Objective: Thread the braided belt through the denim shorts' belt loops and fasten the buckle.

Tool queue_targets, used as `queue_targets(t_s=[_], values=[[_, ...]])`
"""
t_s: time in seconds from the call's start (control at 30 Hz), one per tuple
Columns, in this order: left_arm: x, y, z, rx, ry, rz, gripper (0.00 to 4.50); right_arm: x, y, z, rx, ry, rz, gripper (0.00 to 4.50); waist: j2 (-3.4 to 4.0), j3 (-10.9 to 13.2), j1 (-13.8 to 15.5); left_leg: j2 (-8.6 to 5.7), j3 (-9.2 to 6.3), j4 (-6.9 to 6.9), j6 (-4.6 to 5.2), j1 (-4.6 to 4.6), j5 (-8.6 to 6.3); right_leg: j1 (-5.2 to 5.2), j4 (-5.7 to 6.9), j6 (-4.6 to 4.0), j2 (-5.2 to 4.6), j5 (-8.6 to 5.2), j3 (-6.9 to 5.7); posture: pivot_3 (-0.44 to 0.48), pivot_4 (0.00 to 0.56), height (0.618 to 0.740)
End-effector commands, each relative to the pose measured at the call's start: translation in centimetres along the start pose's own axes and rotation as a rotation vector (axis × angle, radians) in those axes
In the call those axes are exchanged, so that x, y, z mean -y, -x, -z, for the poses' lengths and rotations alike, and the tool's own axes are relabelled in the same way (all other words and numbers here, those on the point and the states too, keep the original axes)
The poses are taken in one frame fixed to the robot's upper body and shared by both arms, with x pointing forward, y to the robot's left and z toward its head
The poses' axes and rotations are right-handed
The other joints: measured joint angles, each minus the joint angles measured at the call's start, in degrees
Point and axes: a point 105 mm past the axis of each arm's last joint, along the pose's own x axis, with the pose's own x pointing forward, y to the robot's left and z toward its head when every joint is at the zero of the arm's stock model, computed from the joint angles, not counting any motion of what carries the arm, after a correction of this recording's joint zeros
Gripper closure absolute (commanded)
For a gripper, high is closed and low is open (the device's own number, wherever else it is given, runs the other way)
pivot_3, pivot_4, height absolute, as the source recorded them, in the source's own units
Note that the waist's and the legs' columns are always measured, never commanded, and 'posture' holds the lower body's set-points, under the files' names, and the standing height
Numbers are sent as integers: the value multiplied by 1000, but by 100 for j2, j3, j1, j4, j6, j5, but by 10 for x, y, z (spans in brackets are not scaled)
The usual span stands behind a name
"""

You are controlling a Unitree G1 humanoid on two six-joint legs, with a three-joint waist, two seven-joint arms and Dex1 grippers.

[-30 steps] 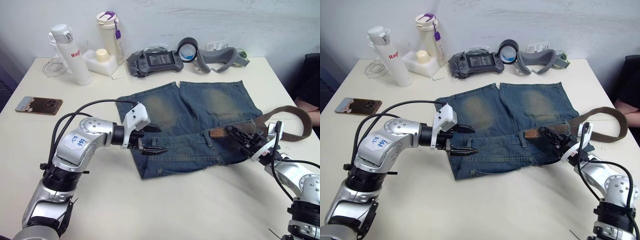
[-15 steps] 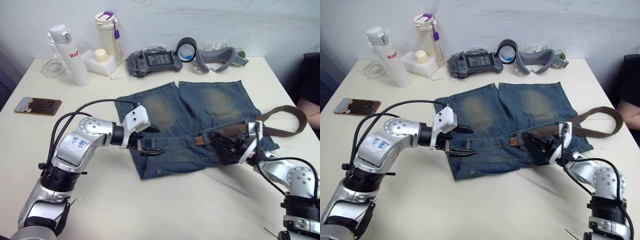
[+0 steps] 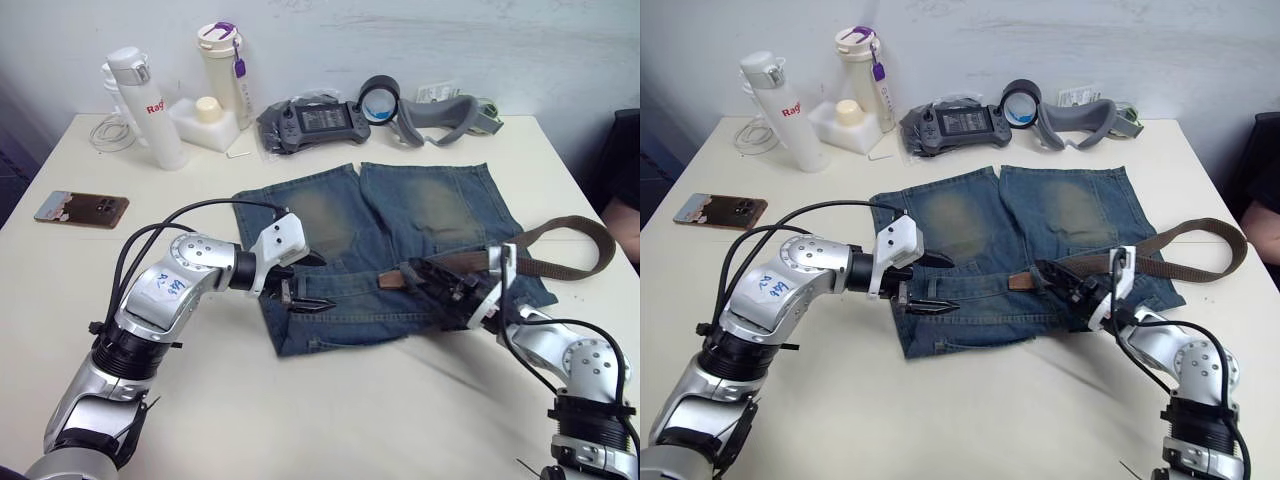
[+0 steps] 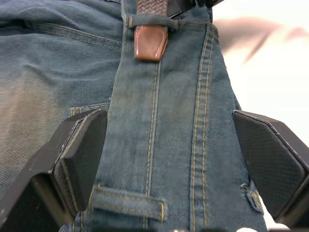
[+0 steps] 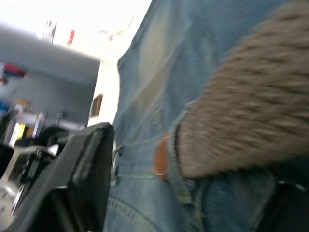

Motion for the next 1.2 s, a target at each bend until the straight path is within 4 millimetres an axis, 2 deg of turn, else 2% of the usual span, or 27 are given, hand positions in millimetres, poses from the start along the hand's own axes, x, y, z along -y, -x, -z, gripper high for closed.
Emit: queue_targets(t_s=[0.03, 0.2, 0.23, 0.3, 0.43, 0.47, 0.63, 0.77, 0.87, 1.0, 1.1, 1.2], values=[[2, -3, -9, 14, -51, 20, 0, -2, 23, -21, 153, -46, -3, 1088, 0, 0, -4, -1, 0, 0, 1, -1, 0, -1, 0, 0, -1, 0, 0, 0, 150, 740], [4, -9, -10, 17, -64, 43, 0, 0, 27, -25, 200, -71, 4, 1088, 0, 0, -32, 1, 2, -3, 0, 1, 0, -2, 2, 0, 1, 0, 2, 0, 150, 740], [5, -10, -10, 18, -67, 46, 0, 0, 26, -24, 201, -76, 4, 1595, 1, 0, -30, 1, 3, -4, 0, 2, 0, -3, 2, 0, 2, 0, 2, 0, 150, 740], [4, -13, -9, 13, -78, 46, 0, 0, 24, -22, 202, -90, -8, 2296, 1, 0, -27, 2, 3, -5, -1, 1, 0, -4, 2, 0, 3, 0, 2, 0, 150, 740], [2, -20, -10, 17, -131, 28, 0, -8, 14, -9, 166, -92, -41, 4159, 1, 0, -20, 1, 2, -3, 0, 0, 0, -4, 1, 0, 3, 0, 2, 0, 150, 740], [2, -24, -11, 24, -161, 25, 0, -9, 10, -4, 152, -96, -44, 4411, 1, 0, -20, 1, 3, -3, 0, 0, 0, -4, 1, 0, 2, 0, 3, 0, 150, 740], [1, -40, -11, -13, -342, -3, 0, -12, -2, 12, 116, -99, -40, 4411, 1, 0, -23, 1, 2, -5, 0, 0, 0, -5, 1, 0, 2, 0, 3, 0, 150, 740], [0, -54, -21, 8, -443, -53, 0, -7, -1, 12, 122, -92, -6, 4411, 1, 0, -22, 1, 5, -5, 0, 0, 0, -6, 1, 0, 2, 0, 5, 0, 150, 740], [-1, -60, -16, -38, -533, -69, 0, -6, 1, 9, 133, -87, 5, 4411, 1, 0, -16, 2, 5, -5, 2, 0, -1, -6, 1, 0, 2, 0, 6, 0, 150, 740], [1, -68, -11, -47, -556, -66, 0, -5, 3, 8, 141, -83, 12, 4411, 2, 0, -20, 2, 5, -5, 4, 2, -3, -6, 2, 0, 2, 0, 5, 0, 150, 740], [3, -75, 0, -98, -612, -42, 0, -5, 4, 7, 146, -85, 15, 4411, 2, 0, -14, 2, 5, -3, 9, 0, -5, -4, 1, 0, 1, 0, 5, 0, 150, 740], [0, -80, -9, -66, -602, -67, 0, -4, 6, 8, 149, -86, 19, 4411, 2, 0, -6, 2, 5, -1, 15, 0, -9, -4, 1, 0, 0, 0, 4, 0, 150, 740]])
